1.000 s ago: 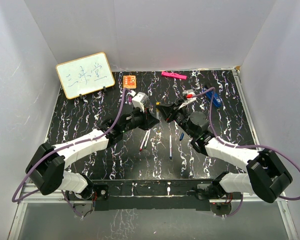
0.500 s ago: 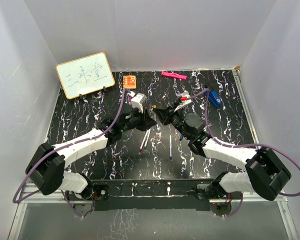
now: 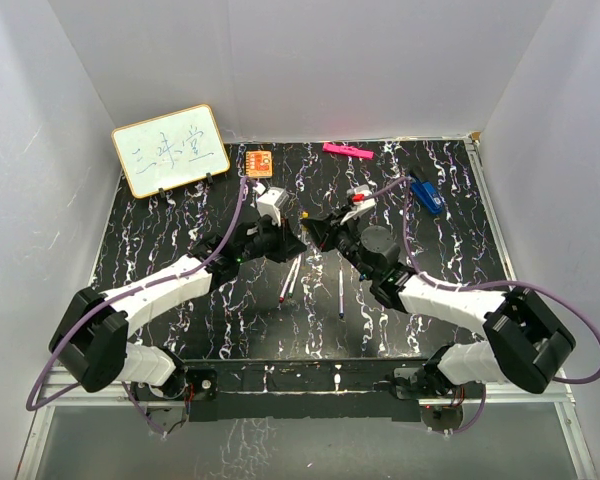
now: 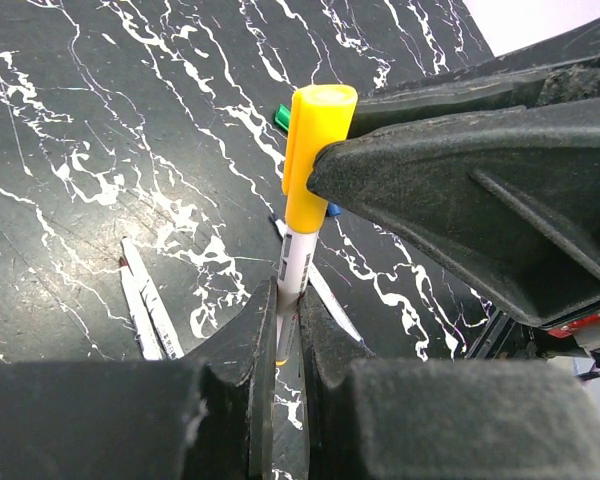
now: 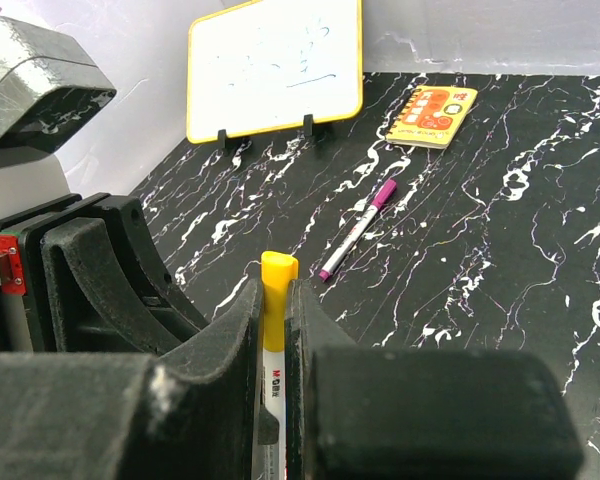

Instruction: Insert the pens into the pen caps

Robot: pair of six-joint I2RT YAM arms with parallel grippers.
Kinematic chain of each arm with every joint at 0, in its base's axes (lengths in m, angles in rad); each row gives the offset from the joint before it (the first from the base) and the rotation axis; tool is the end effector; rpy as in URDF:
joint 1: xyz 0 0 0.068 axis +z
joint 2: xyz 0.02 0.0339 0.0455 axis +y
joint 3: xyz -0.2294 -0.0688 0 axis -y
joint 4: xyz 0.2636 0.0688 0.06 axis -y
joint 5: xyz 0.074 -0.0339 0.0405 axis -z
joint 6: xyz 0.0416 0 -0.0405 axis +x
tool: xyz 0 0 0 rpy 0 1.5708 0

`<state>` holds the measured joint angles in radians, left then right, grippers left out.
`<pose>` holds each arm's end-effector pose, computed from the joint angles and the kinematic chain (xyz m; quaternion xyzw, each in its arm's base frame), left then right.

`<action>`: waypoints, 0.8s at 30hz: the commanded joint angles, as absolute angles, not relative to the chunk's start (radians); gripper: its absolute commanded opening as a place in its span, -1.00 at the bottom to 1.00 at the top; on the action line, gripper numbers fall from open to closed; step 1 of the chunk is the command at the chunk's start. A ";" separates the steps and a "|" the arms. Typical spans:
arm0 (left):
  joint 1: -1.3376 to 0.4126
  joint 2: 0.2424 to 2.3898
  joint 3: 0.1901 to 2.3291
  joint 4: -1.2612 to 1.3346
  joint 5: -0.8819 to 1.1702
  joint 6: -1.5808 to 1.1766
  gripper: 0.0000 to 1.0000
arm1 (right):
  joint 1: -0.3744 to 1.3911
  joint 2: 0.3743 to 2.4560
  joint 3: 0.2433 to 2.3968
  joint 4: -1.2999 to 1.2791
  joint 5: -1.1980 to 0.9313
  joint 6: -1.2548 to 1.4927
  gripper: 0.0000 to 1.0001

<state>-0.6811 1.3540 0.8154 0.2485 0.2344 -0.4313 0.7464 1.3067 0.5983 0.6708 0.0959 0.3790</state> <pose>0.2560 -0.2199 0.2211 0.1685 0.7815 -0.3929 0.4544 0.2337 0.2107 0.2047 -0.0987 0.7134 0.3404 0.6045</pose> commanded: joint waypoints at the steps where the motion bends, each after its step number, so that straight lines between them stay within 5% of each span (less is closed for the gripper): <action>1: -0.618 1.235 0.878 0.572 0.133 -0.440 -1.00 | 0.797 1.383 0.548 0.307 -0.017 0.357 -1.00; 21: -0.607 1.269 0.894 0.391 0.178 -0.447 -1.00 | 0.822 1.410 0.670 0.283 0.099 0.400 -1.00; 24: -0.608 1.285 0.887 0.334 0.194 -0.454 -1.00 | 0.822 1.394 0.714 0.290 0.128 0.394 -0.76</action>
